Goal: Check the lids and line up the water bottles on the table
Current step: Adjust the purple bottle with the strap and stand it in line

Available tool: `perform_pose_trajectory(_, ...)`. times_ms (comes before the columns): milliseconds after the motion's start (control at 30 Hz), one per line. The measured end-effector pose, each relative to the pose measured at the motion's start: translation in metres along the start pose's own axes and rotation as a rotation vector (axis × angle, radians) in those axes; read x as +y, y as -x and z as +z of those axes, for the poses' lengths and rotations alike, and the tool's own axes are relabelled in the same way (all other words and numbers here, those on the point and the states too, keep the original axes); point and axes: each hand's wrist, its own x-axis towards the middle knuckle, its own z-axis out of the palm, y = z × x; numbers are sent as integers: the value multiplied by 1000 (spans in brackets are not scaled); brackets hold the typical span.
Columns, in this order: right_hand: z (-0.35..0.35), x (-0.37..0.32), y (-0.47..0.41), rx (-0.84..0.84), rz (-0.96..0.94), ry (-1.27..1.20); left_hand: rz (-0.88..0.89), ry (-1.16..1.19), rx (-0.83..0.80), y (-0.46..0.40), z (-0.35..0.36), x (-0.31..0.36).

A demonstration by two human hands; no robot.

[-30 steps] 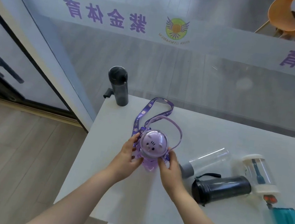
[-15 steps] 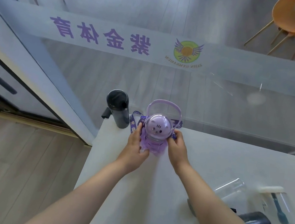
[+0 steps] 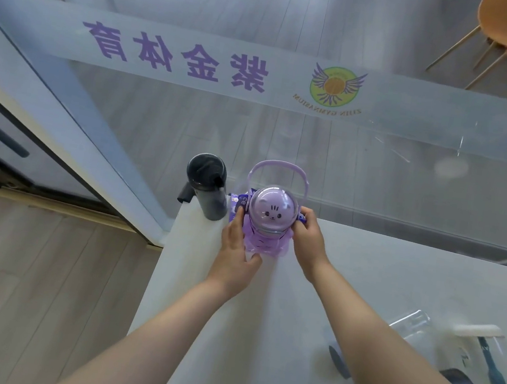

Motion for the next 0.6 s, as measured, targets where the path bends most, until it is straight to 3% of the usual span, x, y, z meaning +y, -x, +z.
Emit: perform_pose_trajectory(600, -3, 1, 6, 1, -8, 16, -13, 19, -44, 1, -7, 8)
